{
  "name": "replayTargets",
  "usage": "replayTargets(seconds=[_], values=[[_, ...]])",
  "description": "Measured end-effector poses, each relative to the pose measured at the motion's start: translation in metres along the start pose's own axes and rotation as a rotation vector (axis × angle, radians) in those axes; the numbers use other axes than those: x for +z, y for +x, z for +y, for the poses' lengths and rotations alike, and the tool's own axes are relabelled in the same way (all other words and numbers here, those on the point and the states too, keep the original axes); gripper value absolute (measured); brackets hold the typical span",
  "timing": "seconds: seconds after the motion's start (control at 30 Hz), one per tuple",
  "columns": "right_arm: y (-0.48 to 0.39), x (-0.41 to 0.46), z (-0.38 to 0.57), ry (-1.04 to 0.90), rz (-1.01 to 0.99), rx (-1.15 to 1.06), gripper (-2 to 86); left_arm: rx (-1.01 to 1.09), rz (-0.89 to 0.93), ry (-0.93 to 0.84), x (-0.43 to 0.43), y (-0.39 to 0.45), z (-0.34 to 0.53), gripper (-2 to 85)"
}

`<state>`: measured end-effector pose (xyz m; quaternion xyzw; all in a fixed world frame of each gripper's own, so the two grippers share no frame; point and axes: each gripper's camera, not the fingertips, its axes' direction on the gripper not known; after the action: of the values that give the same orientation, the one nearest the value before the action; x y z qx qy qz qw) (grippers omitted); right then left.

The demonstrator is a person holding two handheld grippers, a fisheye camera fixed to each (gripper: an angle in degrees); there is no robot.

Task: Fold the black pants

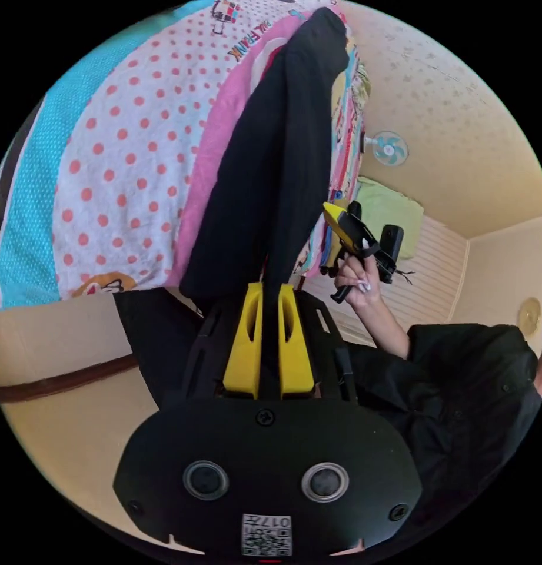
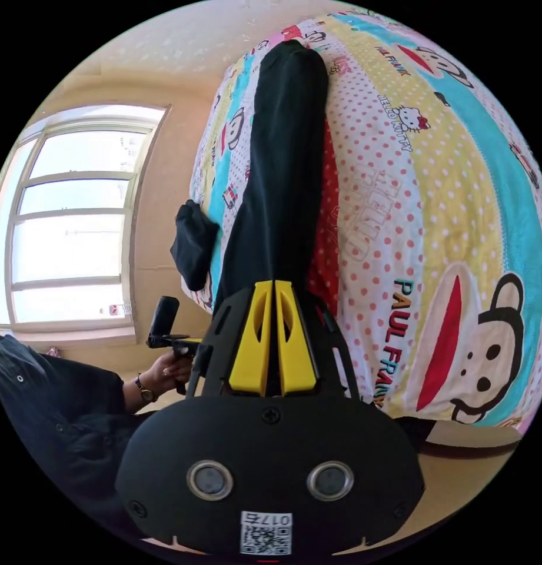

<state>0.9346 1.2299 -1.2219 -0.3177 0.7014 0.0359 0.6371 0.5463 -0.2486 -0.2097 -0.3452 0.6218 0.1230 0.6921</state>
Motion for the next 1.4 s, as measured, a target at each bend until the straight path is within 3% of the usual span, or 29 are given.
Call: replayTargets(seconds=[0.17, 0.27, 0.33, 0.47, 0.53, 0.6, 0.7, 0.8, 0.93, 1.03, 1.2, 1.33, 1.4], values=[[0.052, 0.035, 0.0, -0.312, 0.149, 0.231, 1.8, -0.161, -0.124, -0.031, 0.013, -0.025, -0.005, 10.7], [0.054, -0.01, -0.007, -0.073, -0.05, 0.193, 4.0, -0.056, -0.238, 0.087, -0.023, 0.004, -0.015, 11.5], [0.062, -0.025, -0.018, -0.021, -0.108, 0.183, 7.0, 0.09, -0.305, 0.187, -0.051, 0.037, -0.036, 12.1], [0.08, -0.023, -0.042, -0.073, -0.29, 0.125, 15.4, 0.219, -0.227, 0.146, -0.049, 0.04, -0.09, 13.8], [0.082, -0.01, -0.038, -0.147, -0.368, 0.107, 16.5, 0.2, -0.196, -0.028, -0.012, 0.019, -0.112, 15.3], [0.079, 0.007, -0.021, -0.235, -0.364, 0.098, 15.9, 0.191, -0.214, -0.152, 0.026, 0.004, -0.104, 15.1], [0.069, 0.024, 0.025, -0.296, -0.375, 0.071, 13.7, 0.194, -0.229, -0.045, 0.043, -0.001, -0.069, 13.1], [0.072, 0.027, 0.063, -0.284, -0.45, 0.141, 10.9, 0.112, -0.193, -0.176, 0.082, -0.015, -0.046, 9.5], [0.066, 0.003, 0.084, -0.273, -0.488, 0.174, 7.4, 0.117, -0.049, -0.09, 0.075, 0.002, -0.018, 5.1], [0.044, -0.039, 0.08, -0.296, -0.55, 0.064, 8.7, 0.182, 0.072, -0.047, 0.057, 0.038, -0.001, 5.1], [0.02, -0.083, 0.076, -0.339, -0.672, 0.026, 11.1, 0.223, 0.141, 0.058, 0.047, 0.087, 0.018, 5.0], [0.028, -0.103, 0.088, -0.266, -0.889, 0.146, 6.3, 0.172, 0.163, 0.129, 0.049, 0.096, 0.026, 5.1], [0.017, -0.128, 0.094, -0.223, -0.887, 0.11, 5.0, 0.163, 0.197, 0.104, 0.048, 0.099, 0.027, 5.7]])
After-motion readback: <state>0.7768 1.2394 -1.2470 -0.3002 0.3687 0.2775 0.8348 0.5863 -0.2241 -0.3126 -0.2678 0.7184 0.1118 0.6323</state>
